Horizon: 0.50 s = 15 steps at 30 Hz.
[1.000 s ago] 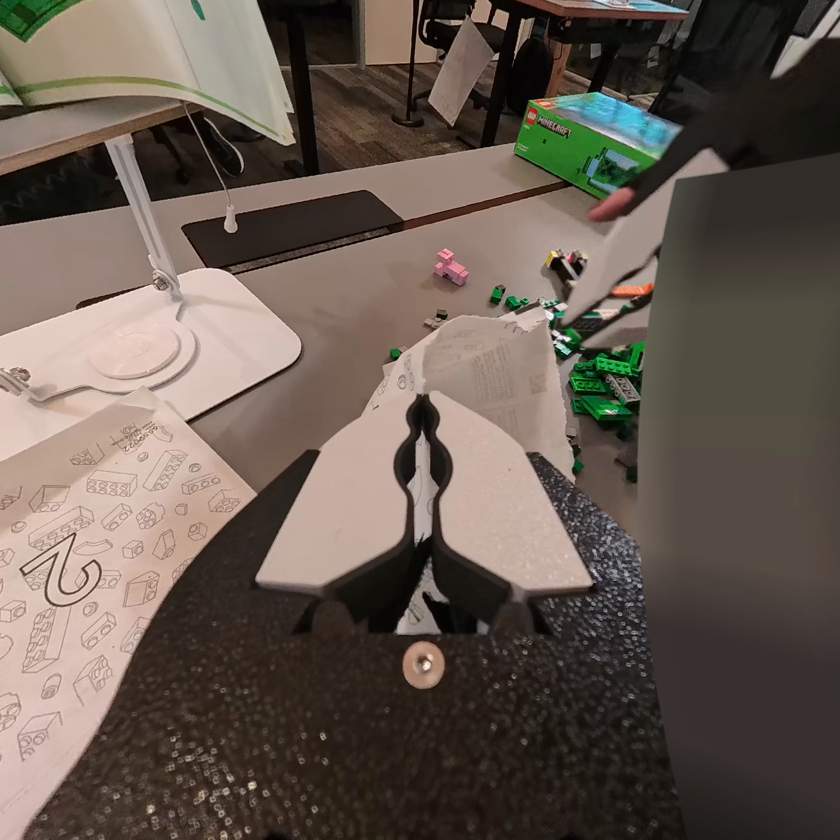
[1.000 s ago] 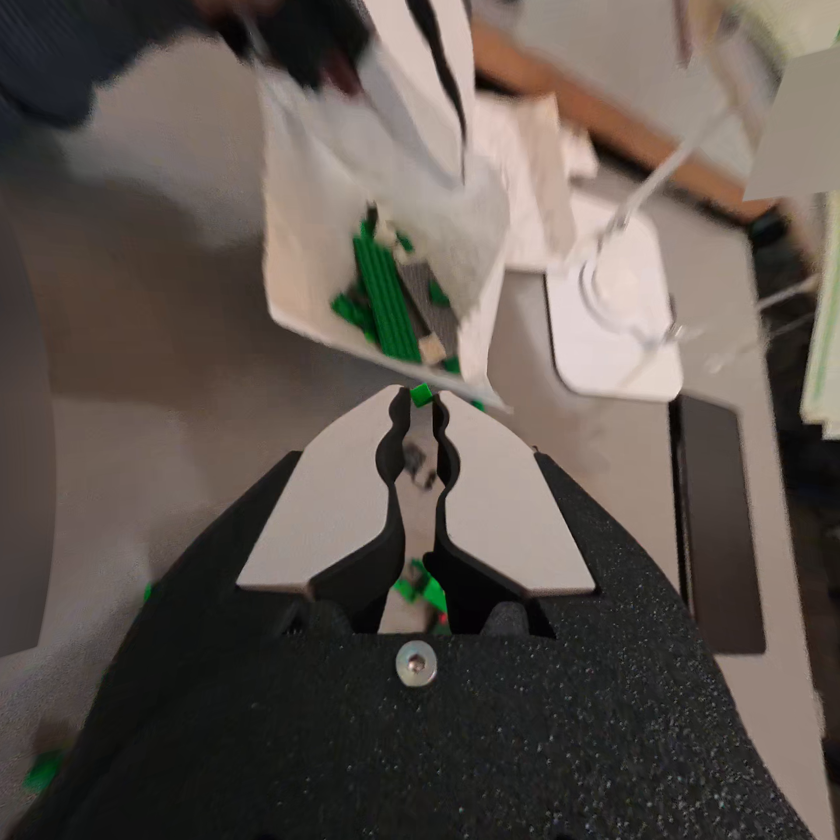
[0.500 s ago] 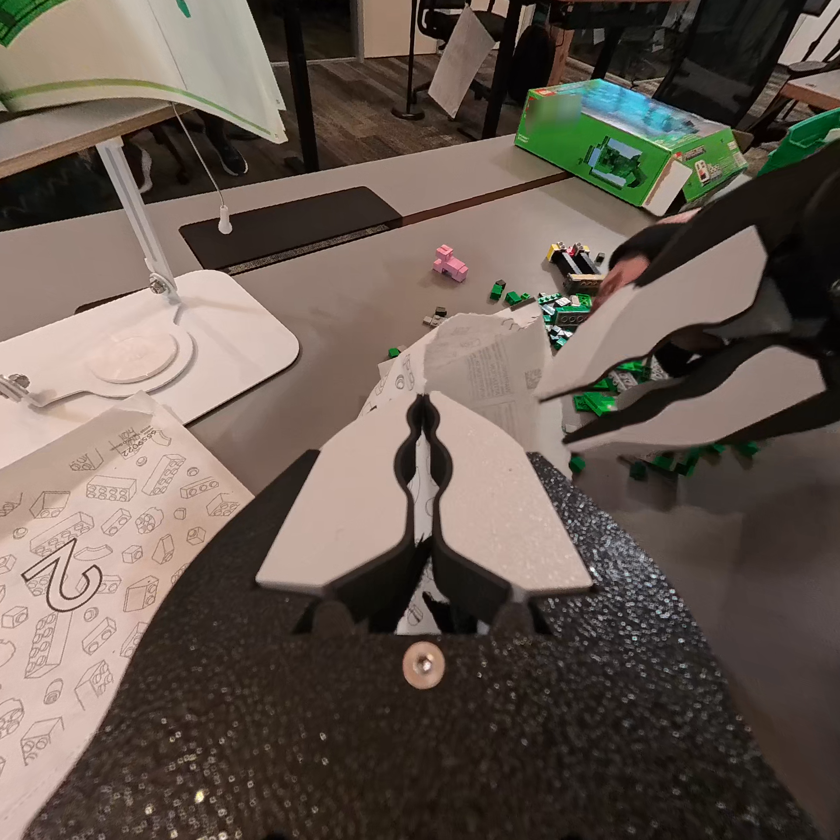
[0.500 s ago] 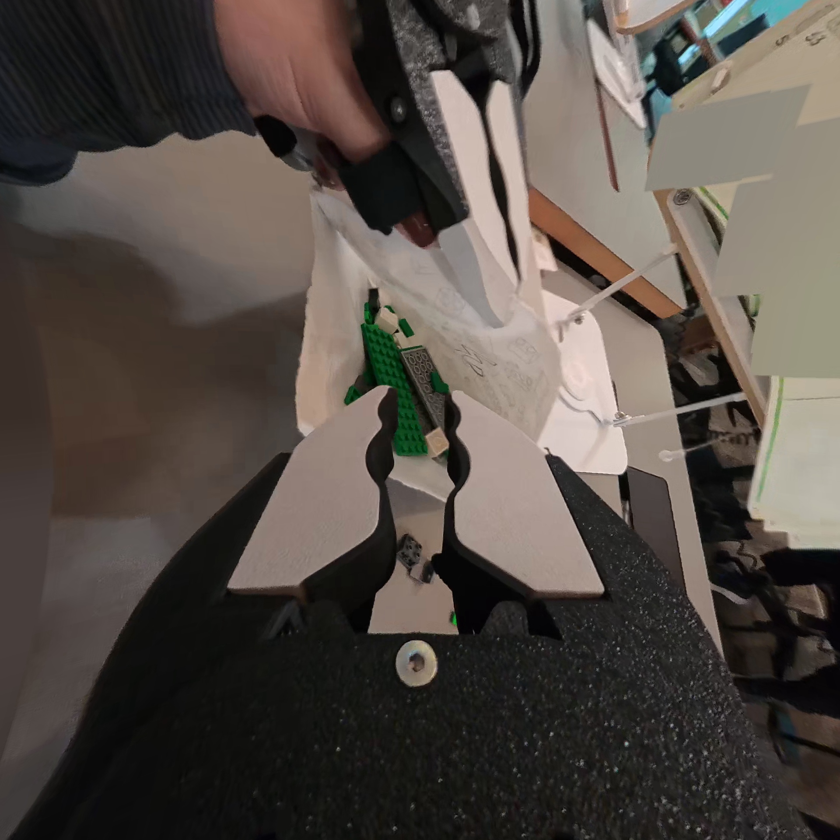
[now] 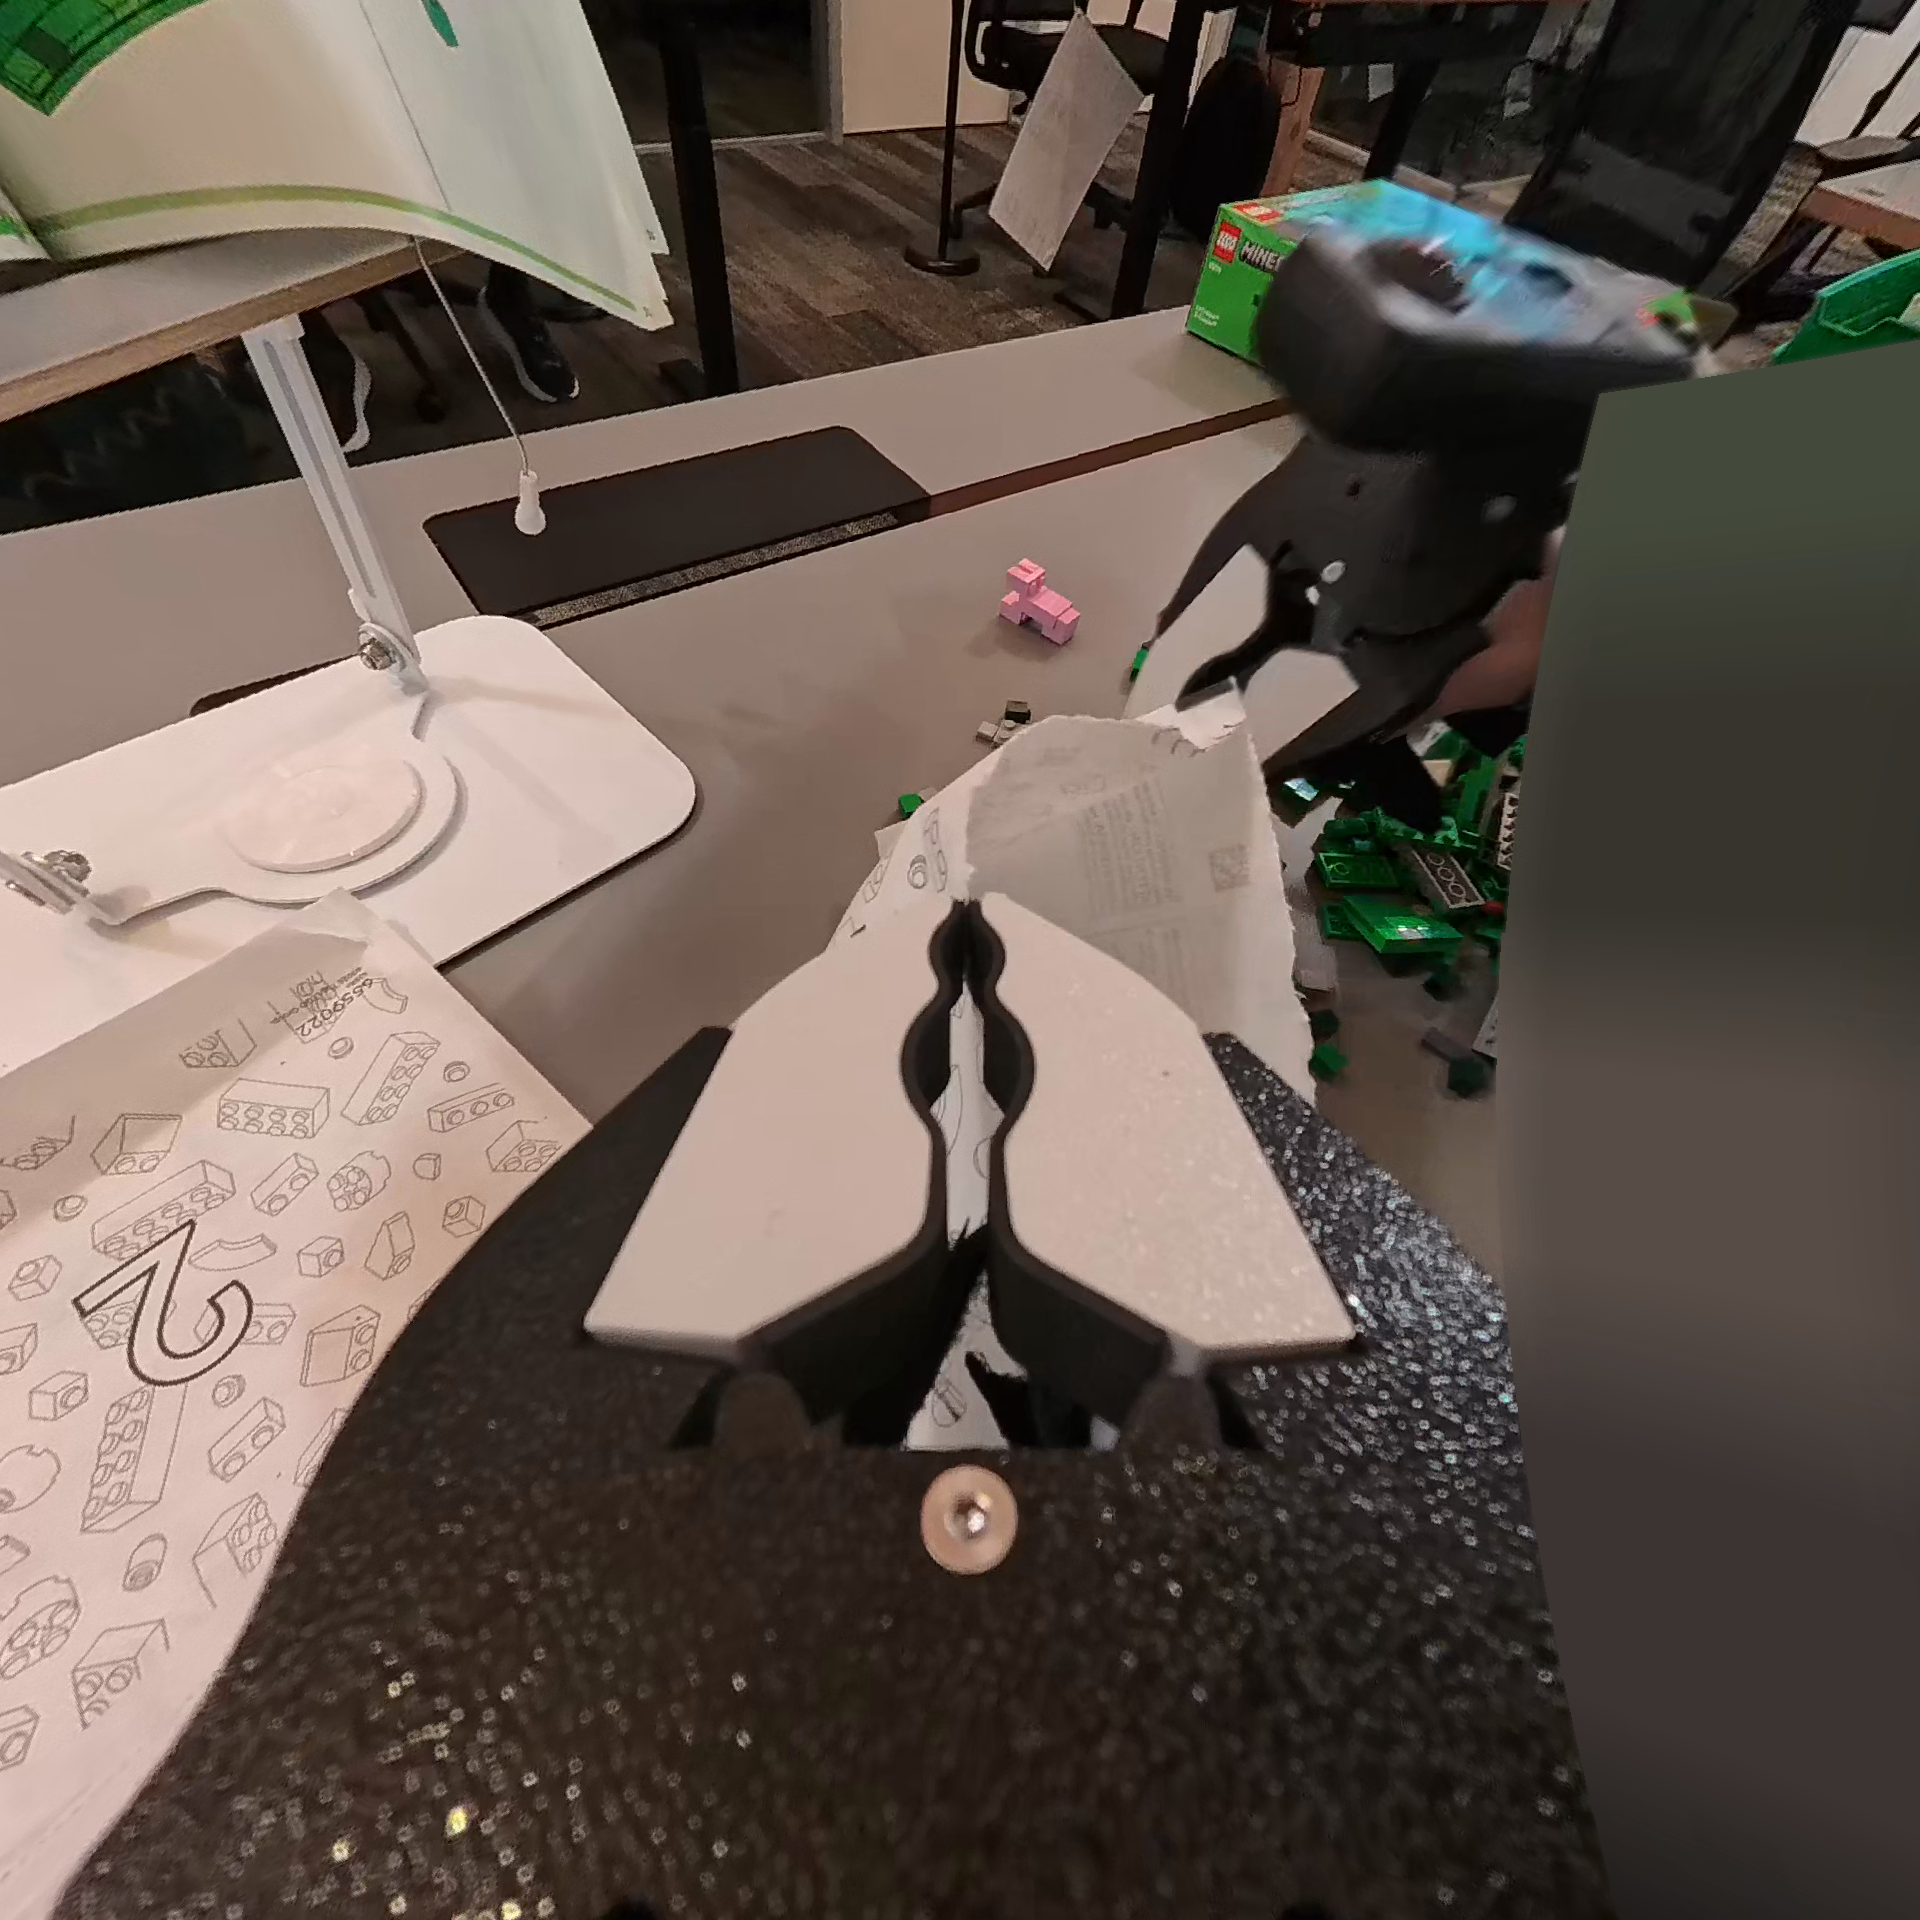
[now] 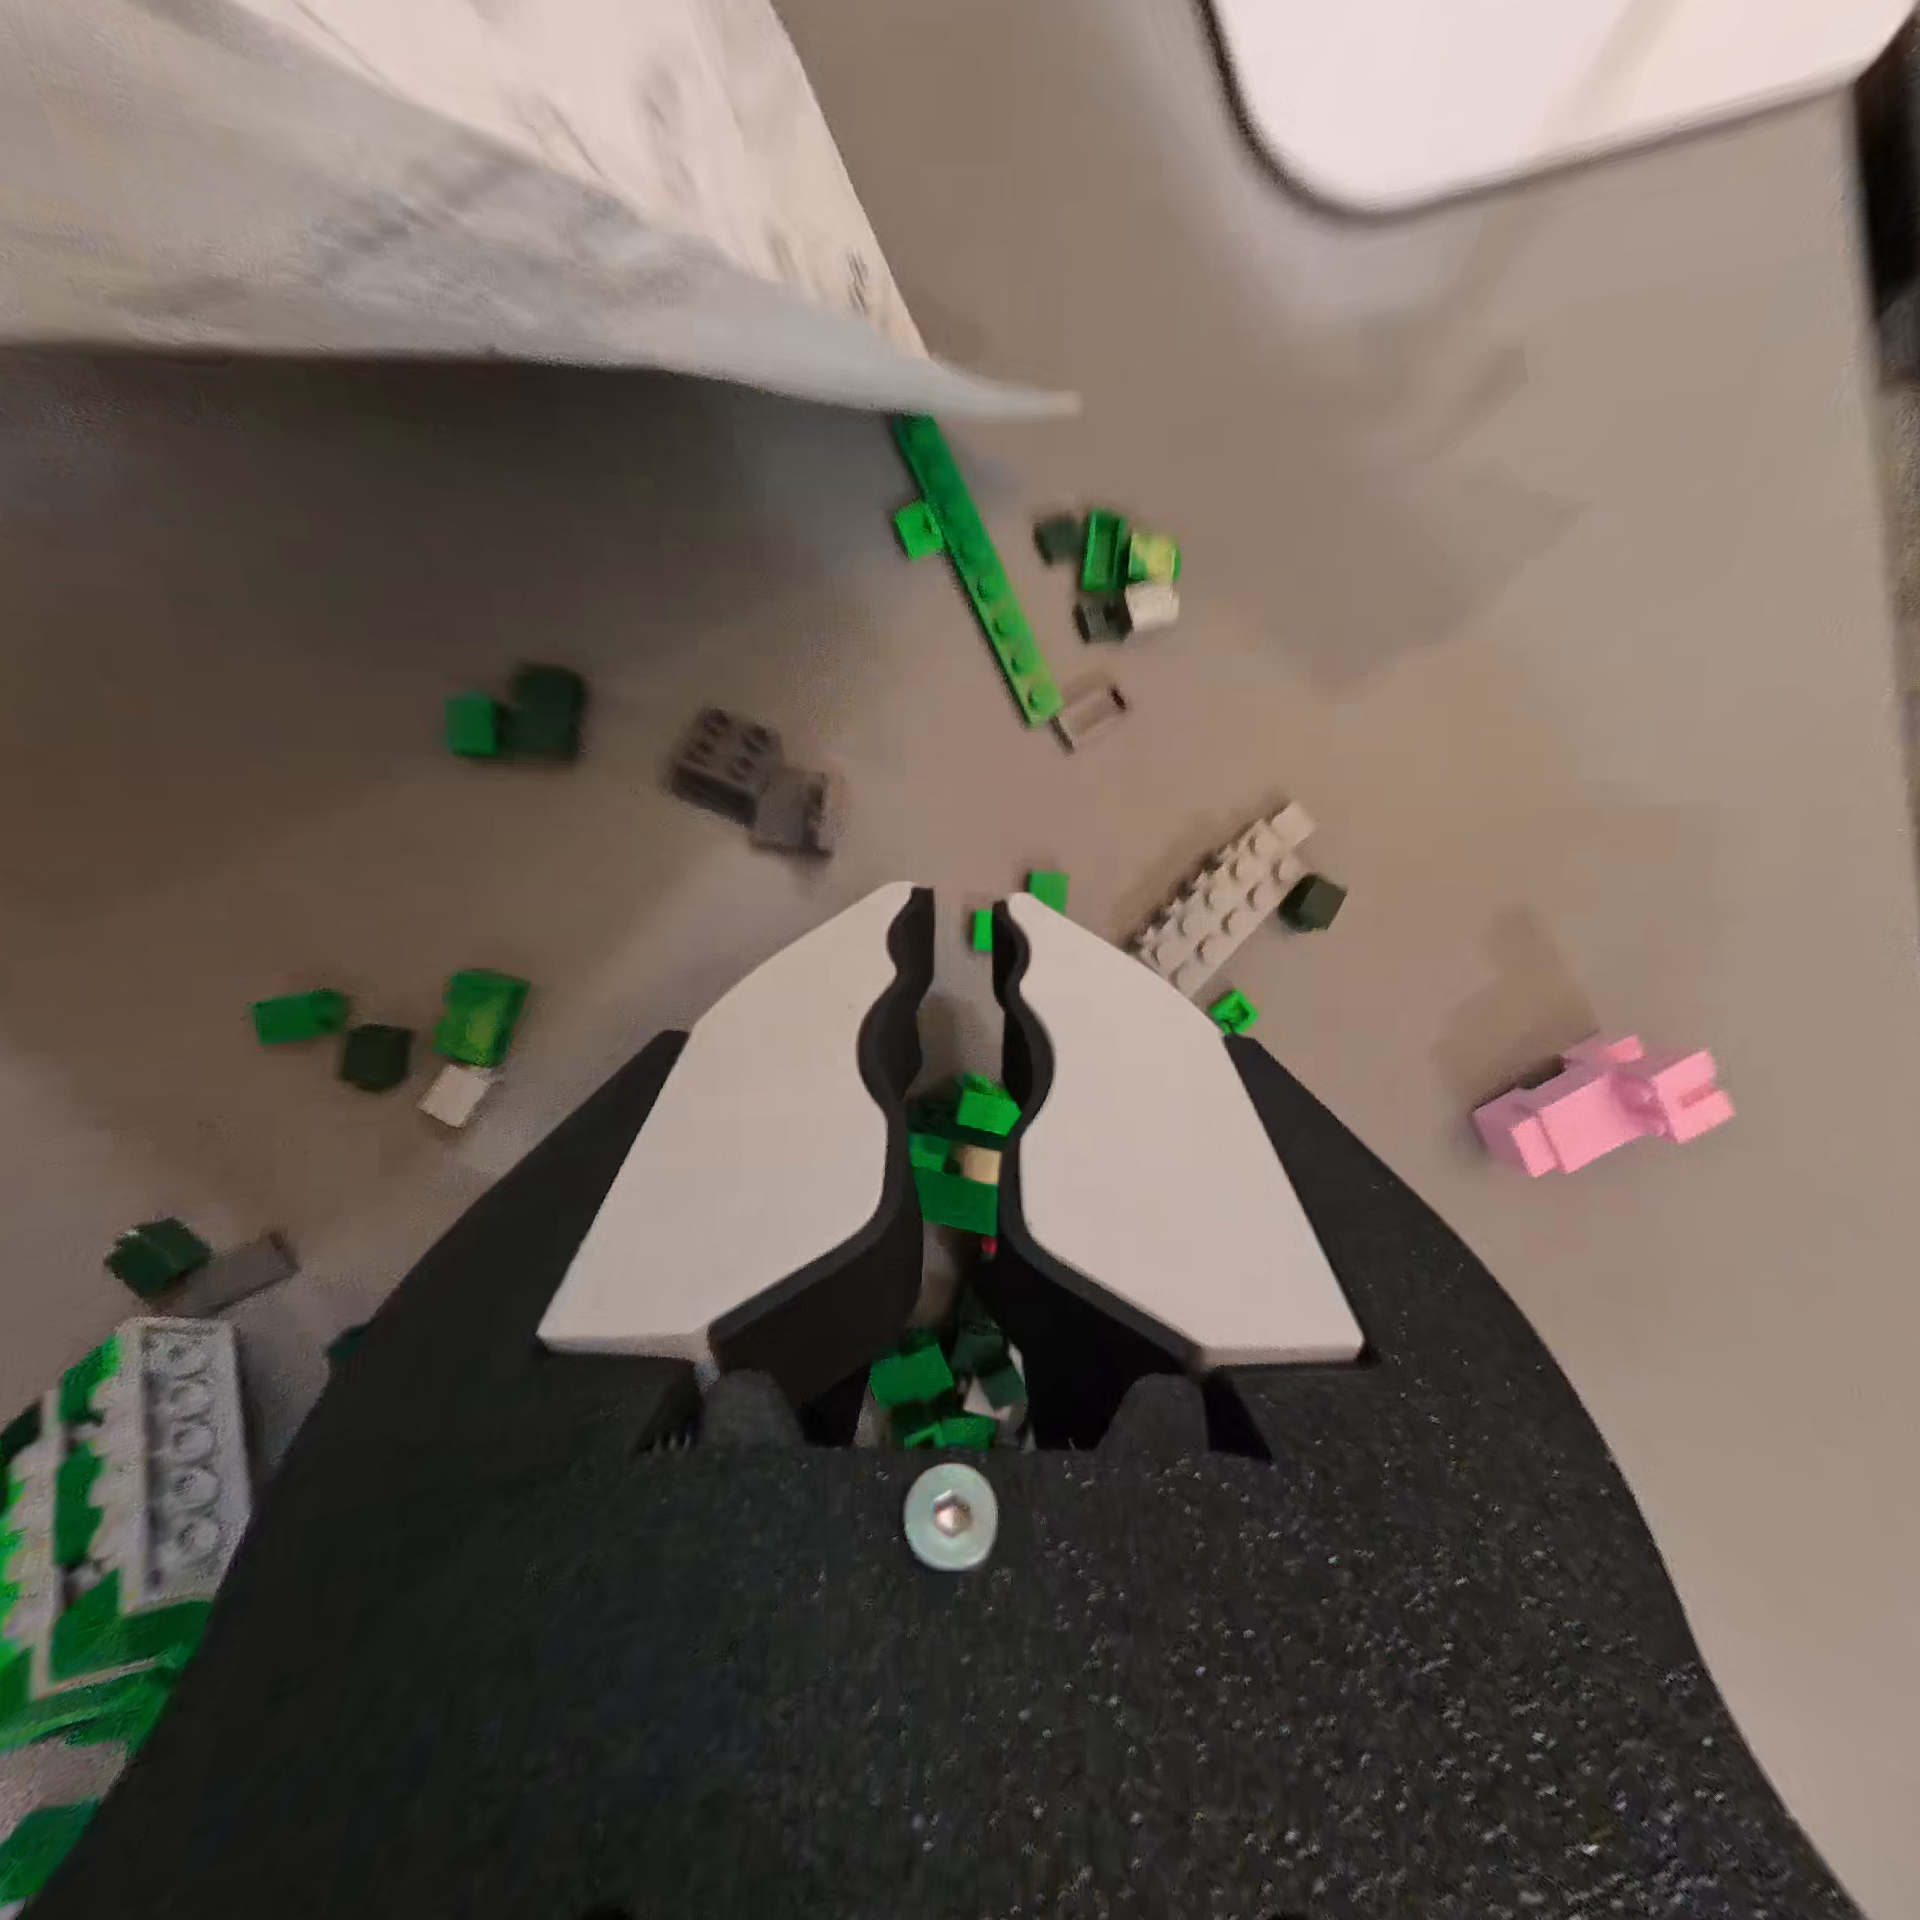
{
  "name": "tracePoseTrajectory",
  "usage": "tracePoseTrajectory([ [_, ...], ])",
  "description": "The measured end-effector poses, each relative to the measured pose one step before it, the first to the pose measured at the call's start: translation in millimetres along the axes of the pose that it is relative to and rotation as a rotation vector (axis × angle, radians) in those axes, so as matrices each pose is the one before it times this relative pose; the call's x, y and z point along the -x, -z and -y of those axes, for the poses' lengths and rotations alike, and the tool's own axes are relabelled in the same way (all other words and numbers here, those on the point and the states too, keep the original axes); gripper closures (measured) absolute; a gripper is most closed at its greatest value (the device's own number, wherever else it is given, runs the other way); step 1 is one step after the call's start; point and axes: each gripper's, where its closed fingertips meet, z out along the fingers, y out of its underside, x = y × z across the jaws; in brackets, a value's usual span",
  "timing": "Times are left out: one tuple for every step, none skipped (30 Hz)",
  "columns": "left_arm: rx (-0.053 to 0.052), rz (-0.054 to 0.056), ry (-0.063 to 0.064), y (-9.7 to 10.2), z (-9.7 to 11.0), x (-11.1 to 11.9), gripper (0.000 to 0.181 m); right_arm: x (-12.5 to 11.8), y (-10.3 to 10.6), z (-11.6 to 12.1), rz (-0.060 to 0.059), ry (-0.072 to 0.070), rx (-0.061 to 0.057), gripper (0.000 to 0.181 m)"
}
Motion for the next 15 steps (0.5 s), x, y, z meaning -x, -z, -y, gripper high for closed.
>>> tracePoseTrajectory([
  [0.0002,0.0008,-0.0003,0.1,0.04,0.02,0.181,-2.15,-5.86,-6.96,0.0083,-0.0095,0.0528,0.169],
  [0.0005,0.0001,-0.0001,0.2,-0.03,-0.03,0.181,-1.28,-4.21,-3.51,0.0109,-0.0076,0.0273,0.169],
  [0.0009,0.0001,-0.0008,0.15,-0.05,-0.02,0.181,0.02,-3.0,-3.45,0.0185,-0.0138,0.0248,0.17],
  [-0.0002,0.0015,-0.0015,0.36,0.06,0.14,0.181,0.21,-2.14,-3.54,0.0174,-0.0181,0.0254,0.17],
  [-0.0003,0.001,-0.0007,0.26,0.04,0.32,0.181,-1.38,-0.1,-1.15,0.0036,-0.0132,0.0079,0.17],
  [-0.0007,-0.0008,0.0011,0.06,-0.03,0.15,0.181,-0.89,0.61,-1.31,0.0046,-0.0081,0.0099,0.171],
  [-0.0015,-0.0014,0.0022,0.08,0.06,0.26,0.181,-2.86,0.2,-2.24,-0.0119,-0.0026,0.0163,0.172],
  [-0.002,-0.001,0.0024,-0.07,0.06,0.27,0.181,-2.97,-0.57,-2.87,-0.0168,0.0054,0.0202,0.171],
  [-0.0021,0.0006,0.0021,0.16,0.08,0.51,0.181,-0.63,0.07,0.86,-0.0007,-0.0002,-0.0044,0.171],
  [-0.0013,0.0003,0.0012,0.22,0.08,0.39,0.181,0.14,-0.51,0.34,0.0047,-0.0018,-0.0011,0.17],
  [-0.0001,0.0004,0.0014,0.22,-0.14,0.47,0.181,-0.15,-0.28,1.07,0.0032,-0.0015,-0.0067,0.169],
  [-0.0001,0.0018,0.001,0.47,-0.13,0.7,0.181,0.03,-0.14,0.57,0.0036,-0.0007,-0.005,0.169],
  [-0.0004,0.0029,0.0006,0.69,-0.09,0.88,0.181,0.05,0.05,0.22,0.0026,0.0036,-0.0037,0.168],
  [-0.0003,0.0035,0.0011,0.82,-0.04,0.96,0.181,-0.19,0.17,0.04,-0.0005,0.0087,-0.0032,0.166],
  [-0.0003,0.0032,0.0015,0.73,-0.19,1.14,0.181,0.06,0.23,0.16,-0.001,0.0152,-0.0058,0.164],
])
